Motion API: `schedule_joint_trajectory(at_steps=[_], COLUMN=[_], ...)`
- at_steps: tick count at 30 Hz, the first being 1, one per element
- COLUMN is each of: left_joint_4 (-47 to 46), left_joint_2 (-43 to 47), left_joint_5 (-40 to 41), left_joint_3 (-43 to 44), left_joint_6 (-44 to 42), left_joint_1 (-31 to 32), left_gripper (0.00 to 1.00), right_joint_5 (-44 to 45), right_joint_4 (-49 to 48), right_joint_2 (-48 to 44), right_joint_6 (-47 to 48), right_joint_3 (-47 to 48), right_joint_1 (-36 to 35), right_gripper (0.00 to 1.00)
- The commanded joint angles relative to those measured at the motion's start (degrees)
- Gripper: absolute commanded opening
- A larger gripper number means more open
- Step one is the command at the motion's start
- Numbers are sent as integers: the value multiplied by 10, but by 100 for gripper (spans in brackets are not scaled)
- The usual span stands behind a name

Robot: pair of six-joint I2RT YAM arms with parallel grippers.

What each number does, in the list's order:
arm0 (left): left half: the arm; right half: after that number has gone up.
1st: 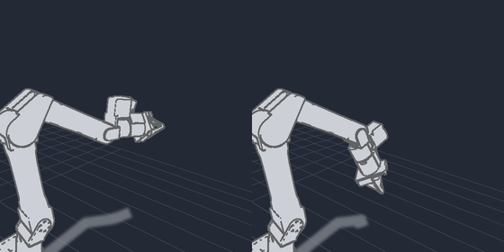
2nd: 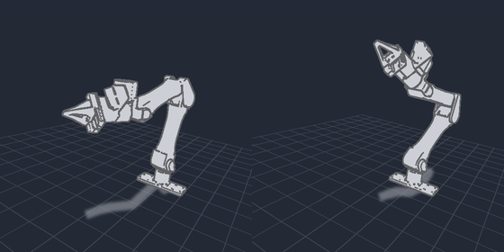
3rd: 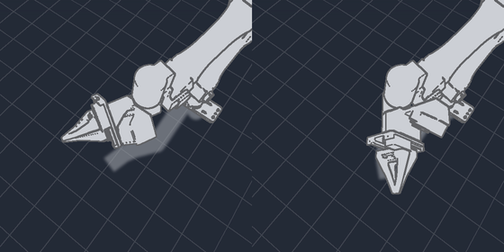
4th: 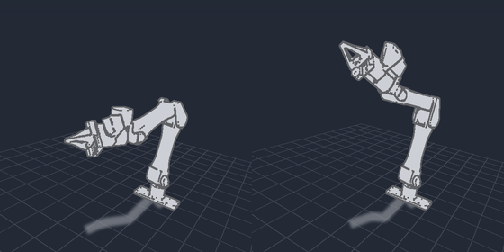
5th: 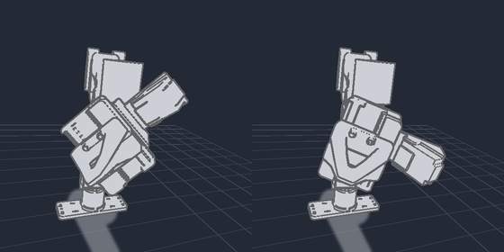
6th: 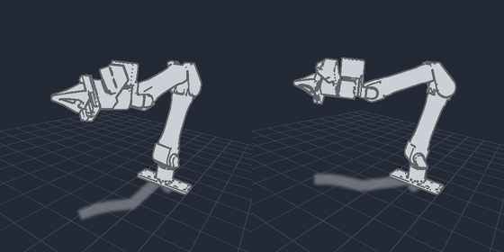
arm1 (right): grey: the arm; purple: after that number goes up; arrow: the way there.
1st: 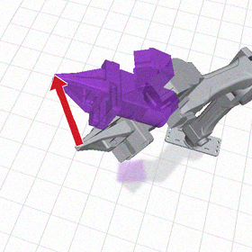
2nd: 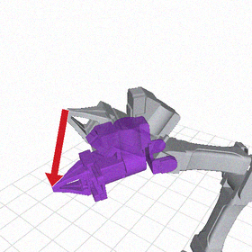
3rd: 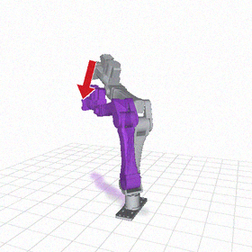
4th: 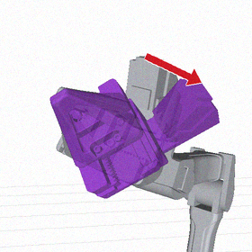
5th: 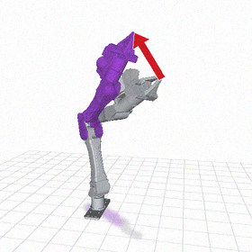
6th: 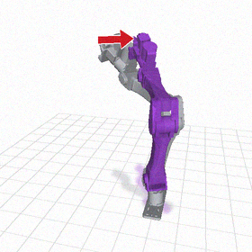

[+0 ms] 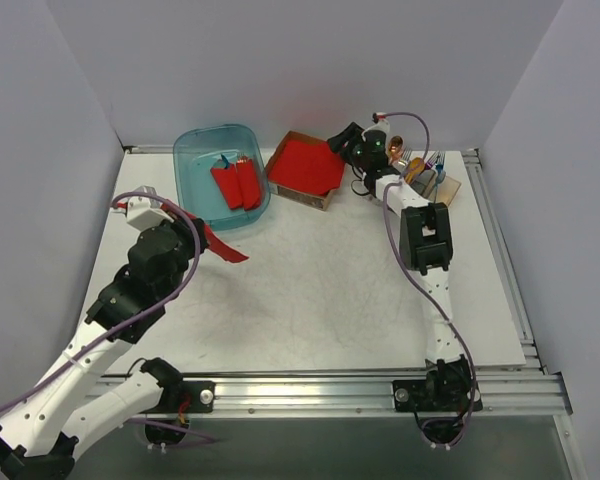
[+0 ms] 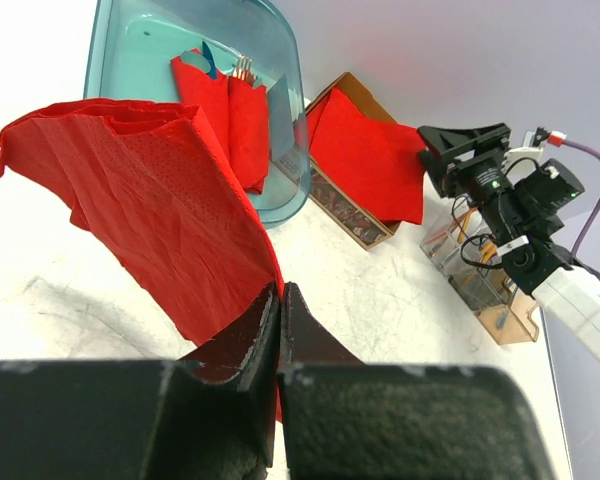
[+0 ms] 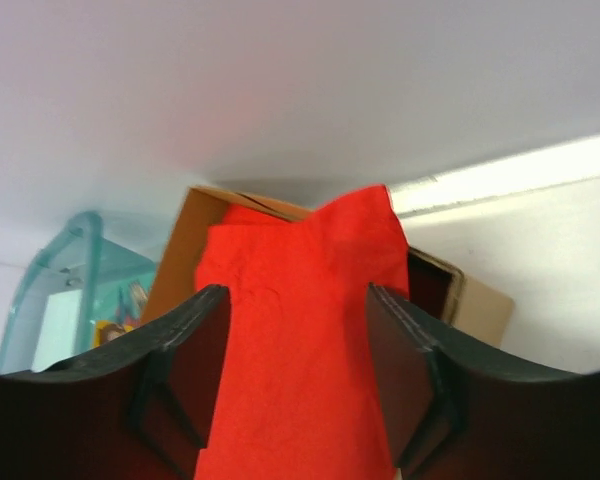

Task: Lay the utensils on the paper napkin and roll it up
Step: Place the napkin in the container.

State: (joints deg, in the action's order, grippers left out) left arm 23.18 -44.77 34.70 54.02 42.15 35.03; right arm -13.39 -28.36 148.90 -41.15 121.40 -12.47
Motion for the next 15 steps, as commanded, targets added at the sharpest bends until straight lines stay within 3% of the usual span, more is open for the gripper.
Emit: schedule_joint_trajectory(at_steps=[1,10,15], left_joint_4=[-19,-90,-160], left_joint_2=[2,-42,-134], left_joint_5=[-6,-114,-176], left_joint_3=[6,14,19], left_joint_6=[-13,-2,29], left_joint_1=[-4,0,10], left_gripper=[8,2,2], right_joint_5=[20,5,9], right_joint_4=[-32,-48,-6], right_joint_2=[-62,-301,-406], right_joint_6=[16,91,112], right_joint_3=[-42,-295,-397], right_joint_1=[-1,27,51], right_gripper=[58,63,63])
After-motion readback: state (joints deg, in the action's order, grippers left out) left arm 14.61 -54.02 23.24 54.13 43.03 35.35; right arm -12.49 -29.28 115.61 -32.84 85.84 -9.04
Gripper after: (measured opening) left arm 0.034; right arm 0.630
